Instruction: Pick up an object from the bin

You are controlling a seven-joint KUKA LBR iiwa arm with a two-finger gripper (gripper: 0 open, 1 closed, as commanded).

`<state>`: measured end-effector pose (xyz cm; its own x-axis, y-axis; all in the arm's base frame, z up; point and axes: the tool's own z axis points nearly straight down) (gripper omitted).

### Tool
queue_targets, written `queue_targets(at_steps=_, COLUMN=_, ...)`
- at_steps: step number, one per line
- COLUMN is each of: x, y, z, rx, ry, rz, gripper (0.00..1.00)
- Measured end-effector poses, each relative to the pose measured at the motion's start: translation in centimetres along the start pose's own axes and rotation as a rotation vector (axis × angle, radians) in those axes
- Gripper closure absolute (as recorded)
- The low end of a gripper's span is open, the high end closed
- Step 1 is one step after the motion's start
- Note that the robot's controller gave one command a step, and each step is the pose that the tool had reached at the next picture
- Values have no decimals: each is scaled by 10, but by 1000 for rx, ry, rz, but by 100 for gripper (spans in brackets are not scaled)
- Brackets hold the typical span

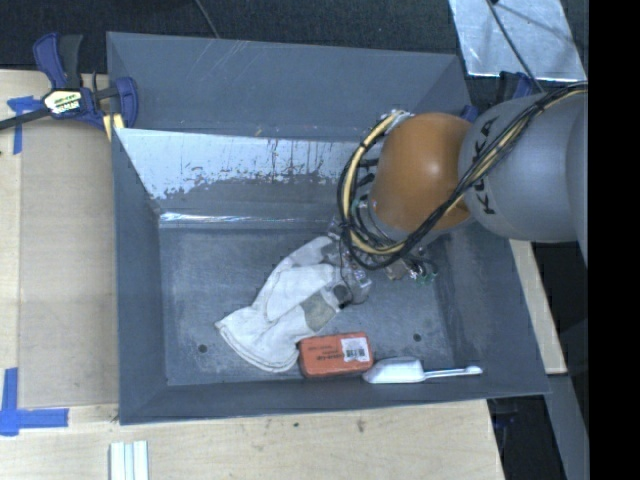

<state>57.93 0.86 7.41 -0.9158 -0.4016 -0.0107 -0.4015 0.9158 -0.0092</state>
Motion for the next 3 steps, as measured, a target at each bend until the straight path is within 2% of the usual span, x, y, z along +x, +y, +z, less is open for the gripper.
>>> queue_targets(at_steps=1, x=57, y=-105, z=-119, rx=-7, ry=8, rz=-11, gripper=100)
queue_targets(at_steps=2, x=56, y=-105, z=-119, rx=-8, ry=8, rz=-11, gripper=100)
queue_targets(at_steps=3, x=63, y=-117, z=-159, rx=-14, ry=14, rz=-15, gripper=100)
